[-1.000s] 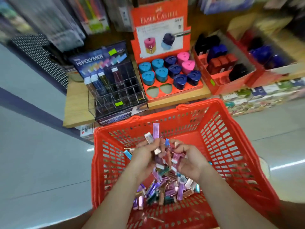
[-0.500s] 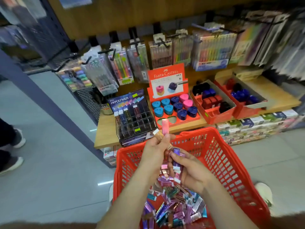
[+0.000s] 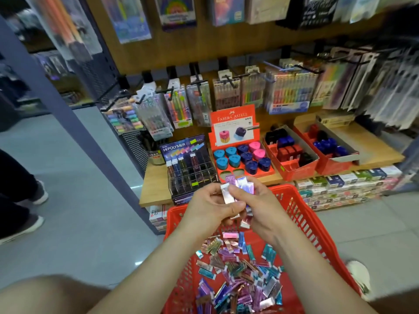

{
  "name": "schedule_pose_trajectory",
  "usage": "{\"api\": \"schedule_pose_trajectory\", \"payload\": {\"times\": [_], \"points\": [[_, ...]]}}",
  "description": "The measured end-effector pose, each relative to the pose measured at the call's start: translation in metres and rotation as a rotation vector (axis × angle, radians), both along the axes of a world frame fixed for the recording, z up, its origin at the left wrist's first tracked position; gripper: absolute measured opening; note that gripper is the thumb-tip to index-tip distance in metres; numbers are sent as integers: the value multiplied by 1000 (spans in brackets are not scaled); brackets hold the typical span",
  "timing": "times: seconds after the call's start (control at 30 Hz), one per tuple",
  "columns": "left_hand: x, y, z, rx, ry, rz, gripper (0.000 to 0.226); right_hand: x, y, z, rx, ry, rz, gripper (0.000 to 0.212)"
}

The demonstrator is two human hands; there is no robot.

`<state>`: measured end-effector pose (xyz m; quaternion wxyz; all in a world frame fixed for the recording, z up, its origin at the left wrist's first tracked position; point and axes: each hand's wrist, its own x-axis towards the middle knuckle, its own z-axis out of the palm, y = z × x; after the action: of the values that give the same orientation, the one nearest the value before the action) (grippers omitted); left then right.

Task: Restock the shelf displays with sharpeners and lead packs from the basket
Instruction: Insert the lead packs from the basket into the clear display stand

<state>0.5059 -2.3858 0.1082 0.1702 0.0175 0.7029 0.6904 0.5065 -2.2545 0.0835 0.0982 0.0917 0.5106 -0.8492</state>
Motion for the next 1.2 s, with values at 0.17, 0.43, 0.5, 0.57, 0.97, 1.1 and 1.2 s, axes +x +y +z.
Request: {"api": "schedule_pose_trajectory", "payload": {"times": [0.17,0.43,0.5,0.57,0.97,1.1,1.2], "points": [[-2,-16,3,-45,15,-44,31,-5,-4,-1,-44,-19,59,37],[-24,-44,3,-28,-110,78,8,-21,-28,-14,-248,-204,11,12],[-34,-51,-1,-50,-84,115,4,-26,-33,-19,-312,-240,32,13],[-47,-59,-2,-52,-73,183,5,-31,-38,-22,-363,-259,65,14],[-127,-109,-13,-261,-136,110,7,-94,-78,-48,62,-106,150,29],[-170,-132,-24,-301,-76,187,9,-114,-86,-57,-84,-210,110,28],[-206,-153,-35,-385,15,280,7,-122,-83,-64,-260,-306,75,33]]}}
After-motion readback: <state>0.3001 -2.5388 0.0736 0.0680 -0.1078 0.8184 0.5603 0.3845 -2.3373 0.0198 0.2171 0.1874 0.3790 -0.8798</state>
